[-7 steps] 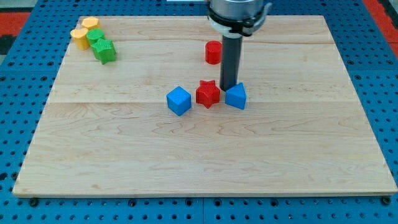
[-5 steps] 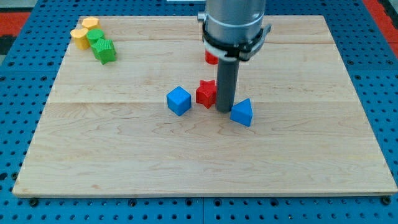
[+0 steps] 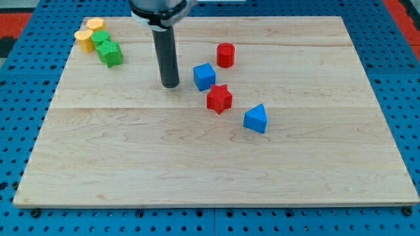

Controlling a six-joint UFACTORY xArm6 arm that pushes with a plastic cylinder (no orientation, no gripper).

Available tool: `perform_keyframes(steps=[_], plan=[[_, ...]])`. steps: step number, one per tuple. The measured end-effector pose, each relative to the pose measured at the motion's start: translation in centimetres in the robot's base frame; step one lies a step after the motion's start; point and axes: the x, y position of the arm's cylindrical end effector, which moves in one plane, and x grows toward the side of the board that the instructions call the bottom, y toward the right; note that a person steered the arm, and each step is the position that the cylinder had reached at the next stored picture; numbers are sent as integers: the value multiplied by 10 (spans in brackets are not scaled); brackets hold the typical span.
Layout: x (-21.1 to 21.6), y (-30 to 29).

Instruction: Move blue cube between red star and red circle

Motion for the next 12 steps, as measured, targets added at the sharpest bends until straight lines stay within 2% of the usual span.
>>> perform_keyframes(steps=[1, 10, 11, 12], plan=[[-2, 52], [-4, 39], [37, -66], [167, -102]])
